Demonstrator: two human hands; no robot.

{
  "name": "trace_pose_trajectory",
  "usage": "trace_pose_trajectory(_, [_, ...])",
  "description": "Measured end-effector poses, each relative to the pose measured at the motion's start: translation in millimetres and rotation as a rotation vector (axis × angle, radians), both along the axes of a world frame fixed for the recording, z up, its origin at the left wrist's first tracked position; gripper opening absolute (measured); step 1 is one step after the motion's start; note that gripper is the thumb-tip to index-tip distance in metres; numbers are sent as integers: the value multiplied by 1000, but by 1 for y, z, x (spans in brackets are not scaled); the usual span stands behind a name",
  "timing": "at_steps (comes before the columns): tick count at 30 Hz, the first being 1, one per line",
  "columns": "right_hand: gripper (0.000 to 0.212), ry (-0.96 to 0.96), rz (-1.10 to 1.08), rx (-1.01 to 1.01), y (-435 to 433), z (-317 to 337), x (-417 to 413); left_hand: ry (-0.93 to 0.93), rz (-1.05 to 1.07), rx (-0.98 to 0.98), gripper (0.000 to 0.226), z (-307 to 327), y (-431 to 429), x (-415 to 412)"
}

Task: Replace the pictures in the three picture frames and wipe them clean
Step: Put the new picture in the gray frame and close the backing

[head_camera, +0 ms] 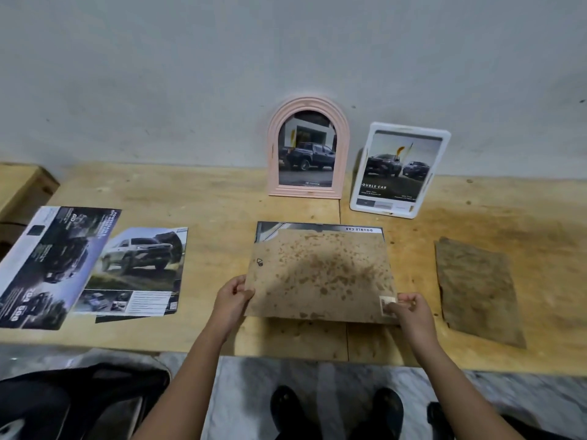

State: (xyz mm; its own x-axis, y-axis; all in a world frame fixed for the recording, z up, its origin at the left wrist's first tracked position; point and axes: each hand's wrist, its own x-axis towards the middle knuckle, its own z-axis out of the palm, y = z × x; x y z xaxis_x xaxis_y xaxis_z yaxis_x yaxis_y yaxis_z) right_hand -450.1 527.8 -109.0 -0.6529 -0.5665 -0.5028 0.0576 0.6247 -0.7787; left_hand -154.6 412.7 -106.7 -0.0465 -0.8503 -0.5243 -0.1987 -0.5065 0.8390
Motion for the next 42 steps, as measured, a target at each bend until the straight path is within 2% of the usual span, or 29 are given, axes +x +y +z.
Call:
trace_pose_trajectory(6, [21,221,53,-40,0,1,11,-247,-145,-207,30,-3,-9,-4])
trace_pose_trajectory(8, [27,312,108,-6,0,-3,13,-371,-217,-207,42,-18,-14,0])
trace_pose_trajectory(10, [37,382,176,65,-1,-6,17,-451,-288,-181,32,-23,-15,1])
trace_pose_trajectory(12, [44,419,201,123,-2,-6,22,-442,-313,-213,27,-21,-11,-1])
trace_pose_trajectory(15, [55,491,229,186,-2,-8,27,-436,-232,-199,34,-19,-8,1])
trace_pose_trajectory(20, [56,434,230,180,-5,-6,21,-258,-12,-104,26,-16,-5,7])
trace_pose_trajectory(24, [63,432,282,211,-9,-5,17,-216,58,-68,26,-13,-7,8])
trace_pose_trajectory(31, [68,383,334,243,-18,2,6,-301,38,-74,7,-8,-15,2])
trace_pose_trajectory(35, [67,392,352,329,-27,6,7,-398,-24,-101,29,-10,-20,0])
trace_pose_trajectory(37, [62,484,415,380,-30,7,13,-559,-170,-203,8,-10,-22,-2])
trace_pose_trajectory(38, [61,542,461,374,-30,7,16,-637,-271,-283,15,-10,-24,-4])
trace_pose_trajectory(39, [64,583,514,342,-31,6,19,-687,-384,-359,37,-10,-25,-7])
trace_pose_trajectory(42, [90,630,695,303,-34,1,26,-671,-674,-471,81,-3,-24,-24])
